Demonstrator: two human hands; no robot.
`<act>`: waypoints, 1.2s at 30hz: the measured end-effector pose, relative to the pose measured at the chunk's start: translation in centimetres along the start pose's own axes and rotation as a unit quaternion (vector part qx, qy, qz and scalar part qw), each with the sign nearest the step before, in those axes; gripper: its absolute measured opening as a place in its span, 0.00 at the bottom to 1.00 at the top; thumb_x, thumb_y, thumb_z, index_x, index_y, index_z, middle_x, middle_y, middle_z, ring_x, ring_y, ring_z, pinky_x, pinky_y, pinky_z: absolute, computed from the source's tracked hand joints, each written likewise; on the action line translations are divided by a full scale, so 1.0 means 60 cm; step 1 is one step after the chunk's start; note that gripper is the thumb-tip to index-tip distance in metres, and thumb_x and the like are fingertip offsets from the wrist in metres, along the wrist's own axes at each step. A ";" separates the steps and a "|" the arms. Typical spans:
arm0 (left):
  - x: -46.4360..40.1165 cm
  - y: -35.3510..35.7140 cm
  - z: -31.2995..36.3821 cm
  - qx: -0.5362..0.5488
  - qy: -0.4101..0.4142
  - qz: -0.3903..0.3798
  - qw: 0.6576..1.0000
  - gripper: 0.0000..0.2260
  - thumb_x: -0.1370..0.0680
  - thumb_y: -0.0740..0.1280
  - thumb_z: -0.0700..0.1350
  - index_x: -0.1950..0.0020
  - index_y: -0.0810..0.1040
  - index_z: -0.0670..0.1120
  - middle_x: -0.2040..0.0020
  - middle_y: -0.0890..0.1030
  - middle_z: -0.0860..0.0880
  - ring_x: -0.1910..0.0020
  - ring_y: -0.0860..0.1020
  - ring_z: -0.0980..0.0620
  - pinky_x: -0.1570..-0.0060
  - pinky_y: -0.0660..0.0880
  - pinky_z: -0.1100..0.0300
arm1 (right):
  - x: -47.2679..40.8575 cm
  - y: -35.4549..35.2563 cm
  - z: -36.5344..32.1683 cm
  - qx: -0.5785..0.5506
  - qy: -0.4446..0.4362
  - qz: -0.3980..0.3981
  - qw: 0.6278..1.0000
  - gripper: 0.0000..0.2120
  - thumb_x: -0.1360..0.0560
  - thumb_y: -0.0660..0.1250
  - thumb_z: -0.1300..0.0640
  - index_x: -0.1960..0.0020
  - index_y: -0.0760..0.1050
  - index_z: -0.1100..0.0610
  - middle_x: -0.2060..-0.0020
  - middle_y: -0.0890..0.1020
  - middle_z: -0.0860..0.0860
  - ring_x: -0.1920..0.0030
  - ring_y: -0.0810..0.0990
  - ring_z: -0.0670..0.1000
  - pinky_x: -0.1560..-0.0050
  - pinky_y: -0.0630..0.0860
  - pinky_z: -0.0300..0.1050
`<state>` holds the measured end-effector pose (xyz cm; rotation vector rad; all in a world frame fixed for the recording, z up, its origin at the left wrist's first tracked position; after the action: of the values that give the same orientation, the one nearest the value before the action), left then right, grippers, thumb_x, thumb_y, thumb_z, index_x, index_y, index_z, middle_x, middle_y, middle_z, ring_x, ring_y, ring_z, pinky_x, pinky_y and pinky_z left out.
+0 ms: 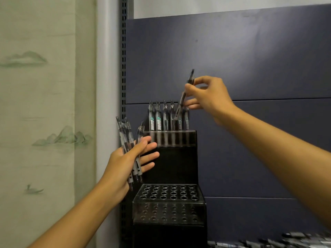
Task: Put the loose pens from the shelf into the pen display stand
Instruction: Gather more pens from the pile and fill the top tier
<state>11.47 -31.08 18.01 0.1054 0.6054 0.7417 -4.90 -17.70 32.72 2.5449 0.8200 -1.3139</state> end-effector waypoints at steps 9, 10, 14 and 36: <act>0.009 -0.001 0.000 -0.025 -0.018 -0.025 0.999 0.10 0.21 0.66 0.46 0.41 0.81 0.48 0.48 0.86 0.48 0.49 0.85 0.49 0.51 0.82 0.57 | 0.000 -0.015 0.051 0.058 0.023 0.004 0.998 0.12 0.21 0.69 0.56 0.41 0.76 0.60 0.52 0.84 0.56 0.62 0.87 0.54 0.60 0.84 0.44; 0.010 -0.001 -0.001 -0.025 -0.020 -0.026 0.999 0.10 0.22 0.66 0.45 0.42 0.81 0.48 0.48 0.86 0.48 0.49 0.85 0.49 0.51 0.82 0.57 | 0.001 -0.011 0.051 0.066 0.020 -0.002 0.998 0.12 0.21 0.69 0.56 0.40 0.76 0.60 0.52 0.84 0.56 0.62 0.87 0.53 0.59 0.84 0.45; 0.014 0.001 -0.002 -0.024 -0.021 -0.023 0.999 0.09 0.22 0.66 0.44 0.43 0.81 0.47 0.49 0.86 0.48 0.51 0.85 0.49 0.54 0.83 0.58 | 0.001 0.008 0.051 0.100 0.016 -0.035 0.994 0.12 0.22 0.70 0.55 0.42 0.77 0.59 0.54 0.85 0.56 0.63 0.87 0.54 0.59 0.85 0.47; 0.018 0.004 -0.003 -0.013 -0.032 -0.015 0.999 0.10 0.24 0.69 0.46 0.45 0.84 0.47 0.55 0.86 0.48 0.60 0.84 0.52 0.63 0.82 0.63 | 0.009 0.021 0.067 0.292 -0.028 -0.074 0.953 0.18 0.26 0.72 0.43 0.59 0.81 0.59 0.64 0.85 0.55 0.61 0.85 0.51 0.52 0.84 0.53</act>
<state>11.85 -30.22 17.44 0.0952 0.5352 0.7151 -6.80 -20.07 29.73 2.8942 0.6988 -1.9087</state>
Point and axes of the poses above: each hand's wrist, its own x-axis away from the middle knuckle, its own y-axis out of the palm, z = x × y, the point moved 5 cm from there along -x, towards the middle knuckle
